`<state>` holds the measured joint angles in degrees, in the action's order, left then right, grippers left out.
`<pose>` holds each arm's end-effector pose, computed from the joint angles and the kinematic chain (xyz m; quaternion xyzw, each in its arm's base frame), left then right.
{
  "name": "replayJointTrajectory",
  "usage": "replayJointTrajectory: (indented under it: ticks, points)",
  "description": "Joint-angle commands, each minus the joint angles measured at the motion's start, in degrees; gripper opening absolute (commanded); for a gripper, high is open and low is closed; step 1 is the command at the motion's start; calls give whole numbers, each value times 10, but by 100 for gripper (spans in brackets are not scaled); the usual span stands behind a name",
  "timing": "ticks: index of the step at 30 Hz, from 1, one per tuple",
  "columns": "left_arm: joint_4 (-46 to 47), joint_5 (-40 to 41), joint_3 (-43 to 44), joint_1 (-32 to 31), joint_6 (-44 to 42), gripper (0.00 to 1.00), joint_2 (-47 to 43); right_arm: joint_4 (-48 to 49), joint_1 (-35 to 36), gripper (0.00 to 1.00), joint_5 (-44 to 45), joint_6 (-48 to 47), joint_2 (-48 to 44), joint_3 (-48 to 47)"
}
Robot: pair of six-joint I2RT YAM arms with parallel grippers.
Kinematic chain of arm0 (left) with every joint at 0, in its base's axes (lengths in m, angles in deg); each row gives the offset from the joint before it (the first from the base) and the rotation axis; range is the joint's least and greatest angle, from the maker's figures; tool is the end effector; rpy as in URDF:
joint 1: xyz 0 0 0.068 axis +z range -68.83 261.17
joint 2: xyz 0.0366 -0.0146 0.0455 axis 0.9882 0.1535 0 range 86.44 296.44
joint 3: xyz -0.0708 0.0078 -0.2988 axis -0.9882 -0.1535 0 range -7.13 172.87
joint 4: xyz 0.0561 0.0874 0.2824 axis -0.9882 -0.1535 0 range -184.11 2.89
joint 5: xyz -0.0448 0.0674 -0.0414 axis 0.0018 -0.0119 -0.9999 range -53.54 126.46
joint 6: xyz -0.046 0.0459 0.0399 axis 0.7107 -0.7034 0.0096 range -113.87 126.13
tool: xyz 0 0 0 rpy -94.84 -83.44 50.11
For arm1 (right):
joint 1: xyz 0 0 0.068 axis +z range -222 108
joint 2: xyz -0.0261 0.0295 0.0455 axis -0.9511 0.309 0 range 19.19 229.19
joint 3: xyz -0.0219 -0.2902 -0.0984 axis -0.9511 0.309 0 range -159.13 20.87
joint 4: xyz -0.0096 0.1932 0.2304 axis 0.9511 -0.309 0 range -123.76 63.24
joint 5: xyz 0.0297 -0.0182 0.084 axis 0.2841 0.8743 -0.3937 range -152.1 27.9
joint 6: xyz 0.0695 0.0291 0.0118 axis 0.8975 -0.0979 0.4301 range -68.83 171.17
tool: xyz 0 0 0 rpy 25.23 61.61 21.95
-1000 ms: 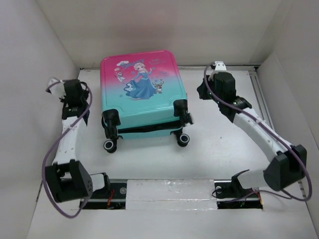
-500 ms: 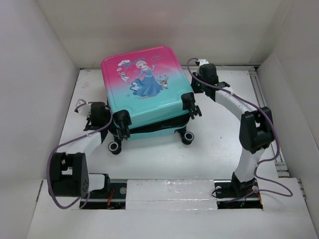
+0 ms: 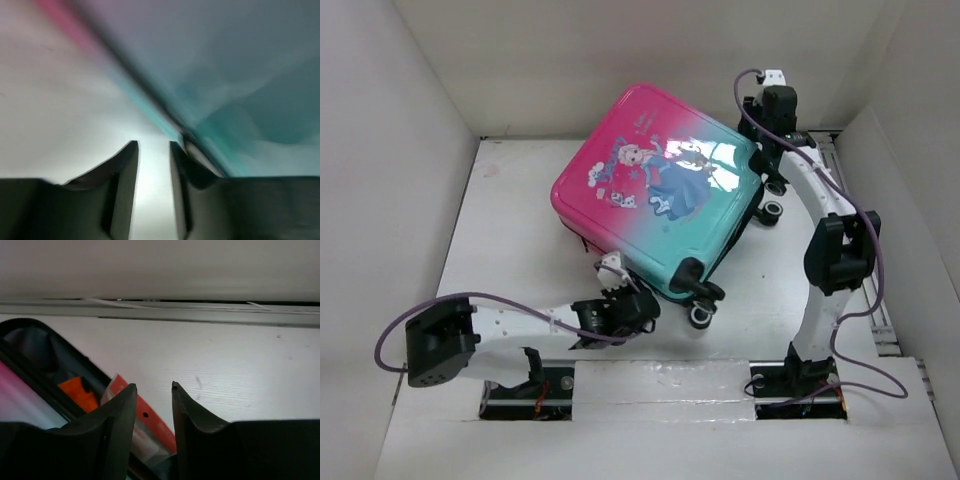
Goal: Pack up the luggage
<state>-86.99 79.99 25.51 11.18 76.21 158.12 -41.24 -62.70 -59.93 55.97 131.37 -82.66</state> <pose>0.1378 -0.2482 0.1878 -0.1605 0.8378 -0.2622 0.4512 0.5460 0.0870 0.3525 -0.0224 0.8342 0.0519 0.5486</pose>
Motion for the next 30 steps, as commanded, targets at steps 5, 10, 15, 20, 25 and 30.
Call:
replayJointTrajectory:
  ticks: [5,10,15,20,25,30]
  points:
    - [-256,182,155,-66,51,65,-115,-95,25,56,-121,29,-90,-20]
    - [-22,281,155,-51,-184,77,-224,-81,-19,66,-116,65,-220,78]
    - [204,264,158,45,-404,82,-238,13,-75,78,-119,110,-323,266]
    - [218,186,225,205,-436,73,-169,53,-84,35,-63,158,-435,426]
    - [84,-139,306,533,-319,55,-4,46,-78,8,-20,165,-488,514]
    - [69,-344,341,666,-243,47,165,62,-43,6,-27,175,-499,590]
